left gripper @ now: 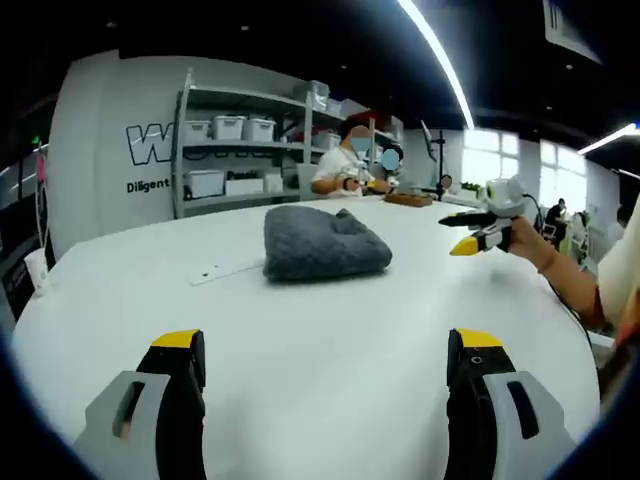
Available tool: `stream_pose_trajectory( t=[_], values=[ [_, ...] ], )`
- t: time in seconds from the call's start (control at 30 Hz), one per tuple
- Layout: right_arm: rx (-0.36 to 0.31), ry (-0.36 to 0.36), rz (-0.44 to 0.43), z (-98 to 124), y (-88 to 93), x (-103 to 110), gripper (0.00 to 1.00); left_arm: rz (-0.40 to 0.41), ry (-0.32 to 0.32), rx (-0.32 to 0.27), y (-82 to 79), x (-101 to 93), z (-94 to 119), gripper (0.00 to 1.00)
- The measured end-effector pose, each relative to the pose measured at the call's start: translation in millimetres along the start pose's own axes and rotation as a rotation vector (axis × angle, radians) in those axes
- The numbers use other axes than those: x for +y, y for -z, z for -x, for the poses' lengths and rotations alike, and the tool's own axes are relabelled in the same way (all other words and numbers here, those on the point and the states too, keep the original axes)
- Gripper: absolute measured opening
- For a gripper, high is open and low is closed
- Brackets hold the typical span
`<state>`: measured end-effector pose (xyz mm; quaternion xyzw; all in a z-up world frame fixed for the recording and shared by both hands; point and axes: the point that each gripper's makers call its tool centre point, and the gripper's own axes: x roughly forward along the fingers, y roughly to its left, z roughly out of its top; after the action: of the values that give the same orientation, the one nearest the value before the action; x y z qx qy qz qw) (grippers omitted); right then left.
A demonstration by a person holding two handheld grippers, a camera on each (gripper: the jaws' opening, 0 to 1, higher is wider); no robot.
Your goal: Open the folded towel by lifting each exposed corner and separating the folded layers until the towel lies flat within the target outline without major curled edges
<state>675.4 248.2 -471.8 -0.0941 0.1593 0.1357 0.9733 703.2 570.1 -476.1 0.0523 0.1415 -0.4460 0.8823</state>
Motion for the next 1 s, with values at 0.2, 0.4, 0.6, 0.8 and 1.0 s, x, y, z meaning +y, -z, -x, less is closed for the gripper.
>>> stream_pose_trajectory(
  t=[0.2,0.4,0.6,0.8,1.0],
  values=[
    [-0.011,-0.025,-0.014,-1,-2.8,6,0.99,-0.106,0.009,0.132,17.7,-9.4,-8,0.99],
    [0.011,-0.039,-0.046,-5,5.5,3,0.99,-0.124,0.021,0.097,6.7,-18.0,-8,0.99],
    [0.02,-0.033,-0.049,-4,7.6,3,0.99,-0.116,0.008,0.104,7.7,-12.6,-3,0.99],
    [0.063,-0.04,-0.04,-9,15.3,9,0.99,-0.087,0.001,0.099,8.8,-7.7,0,0.99],
    [0.079,-0.036,-0.053,-9,22.1,6,0.99,-0.068,-0.003,0.083,7.1,-5.9,4,0.99]
  ],
)
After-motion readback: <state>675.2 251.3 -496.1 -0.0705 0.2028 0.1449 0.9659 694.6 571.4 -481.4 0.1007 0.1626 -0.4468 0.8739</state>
